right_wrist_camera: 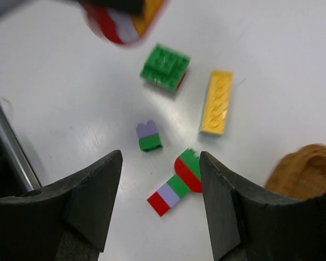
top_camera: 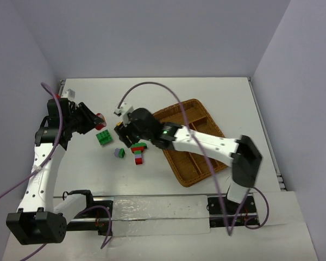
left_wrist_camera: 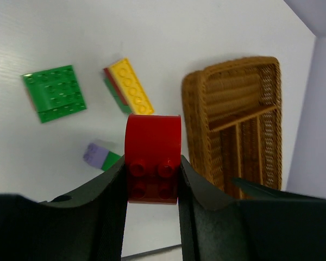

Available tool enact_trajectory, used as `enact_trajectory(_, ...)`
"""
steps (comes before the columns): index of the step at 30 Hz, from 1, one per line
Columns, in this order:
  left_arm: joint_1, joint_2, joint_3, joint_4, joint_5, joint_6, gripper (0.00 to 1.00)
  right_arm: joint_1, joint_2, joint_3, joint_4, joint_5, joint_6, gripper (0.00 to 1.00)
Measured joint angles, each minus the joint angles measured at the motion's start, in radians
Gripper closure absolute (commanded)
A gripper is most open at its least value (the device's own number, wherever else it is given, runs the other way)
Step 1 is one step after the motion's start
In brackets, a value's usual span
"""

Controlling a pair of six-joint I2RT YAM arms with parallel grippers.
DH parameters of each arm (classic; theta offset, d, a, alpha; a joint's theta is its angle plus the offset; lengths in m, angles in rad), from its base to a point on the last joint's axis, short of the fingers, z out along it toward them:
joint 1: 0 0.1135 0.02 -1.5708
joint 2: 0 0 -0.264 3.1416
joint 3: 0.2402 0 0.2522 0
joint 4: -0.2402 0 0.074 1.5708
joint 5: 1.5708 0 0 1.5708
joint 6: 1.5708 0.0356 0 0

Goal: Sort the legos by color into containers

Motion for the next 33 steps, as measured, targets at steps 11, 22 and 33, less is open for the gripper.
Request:
enact_trajectory(11, 0.000, 0.009, -0.052, 0.167, 0.339, 0.010, 1.00, -0.064, -0.228, -0.181, 0.125, -0.084, -0.039, 0.29)
enact_trajectory(22, 0.000, -0.098, -0.197, 0.492, 0.693, -0.069, 1.00, -0.337, -0.267, -0.344, 0.399, -0.626, 0.288, 0.28)
enact_trajectory(33, 0.000, -0.146, -0.208, 0.588, 0.797, -0.073, 1.00, -0.384, -0.197, -0.252, 0.637, -0.942, 0.559, 0.27)
